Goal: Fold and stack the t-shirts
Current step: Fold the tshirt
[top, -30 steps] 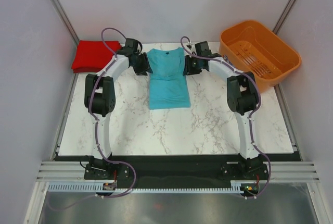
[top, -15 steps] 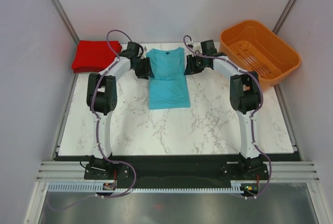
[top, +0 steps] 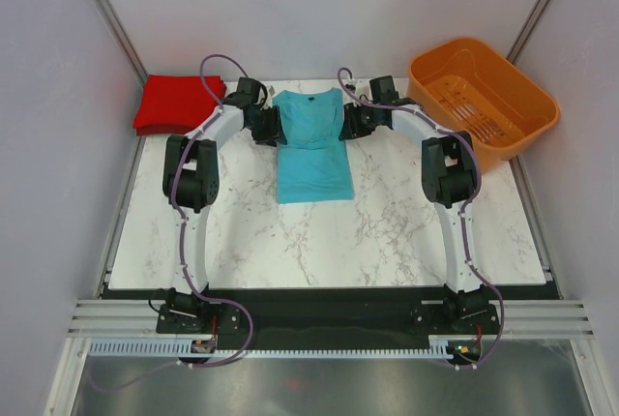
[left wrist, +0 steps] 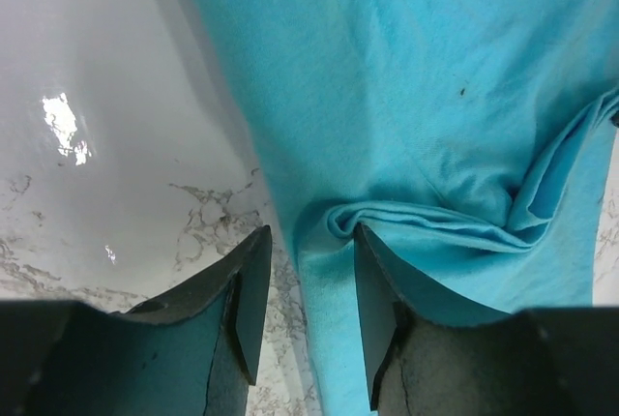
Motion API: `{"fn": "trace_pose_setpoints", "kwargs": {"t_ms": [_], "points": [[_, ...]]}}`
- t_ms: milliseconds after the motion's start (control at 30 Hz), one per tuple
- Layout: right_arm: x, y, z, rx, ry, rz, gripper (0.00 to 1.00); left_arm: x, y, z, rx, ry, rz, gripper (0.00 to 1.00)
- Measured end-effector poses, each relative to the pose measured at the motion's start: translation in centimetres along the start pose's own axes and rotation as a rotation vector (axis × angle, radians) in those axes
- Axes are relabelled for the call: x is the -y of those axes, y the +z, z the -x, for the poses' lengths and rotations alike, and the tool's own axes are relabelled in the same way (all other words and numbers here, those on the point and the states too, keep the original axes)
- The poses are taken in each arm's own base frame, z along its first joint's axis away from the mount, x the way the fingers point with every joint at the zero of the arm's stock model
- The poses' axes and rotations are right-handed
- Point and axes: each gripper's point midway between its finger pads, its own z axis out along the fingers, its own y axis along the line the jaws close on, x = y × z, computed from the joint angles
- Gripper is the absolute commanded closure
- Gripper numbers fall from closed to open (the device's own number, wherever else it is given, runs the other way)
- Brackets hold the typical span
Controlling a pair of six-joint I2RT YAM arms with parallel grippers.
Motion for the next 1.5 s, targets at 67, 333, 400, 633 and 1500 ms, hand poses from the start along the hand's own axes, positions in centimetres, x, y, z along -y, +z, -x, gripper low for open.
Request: {"fn": "trace_pose_setpoints", "kwargs": {"t_ms": [67,333,400,633,1500], "points": [[0.1,0.3,-0.3,-0.006,0.003,0.003,0.64,0.2,-0.1,0.3,0.006,0.005,-0.006,0.63],[0.3,0.7,-0.5,-0.010,0.005,0.008,1.00,0.2,0.5,0.4,0.005,0.012,-0.016,0.98],[0.5,0.7,-0.5,-0.010,0.008,-0.006,1.00,0.0,0.5,0.4,0.005,0.008,-0.011,0.98],[0.9,1.0,-0.5,0.051,0.070,-0.018,1.00,-0.9,0.6,0.4,0.010,-0.053,0.026,0.98],[-6.6,-7.3,-2.1,0.013,0.211,-0.077,0.83,-1.6,-8.3,-2.4,0.066,-0.216,0.067,0.60]]}}
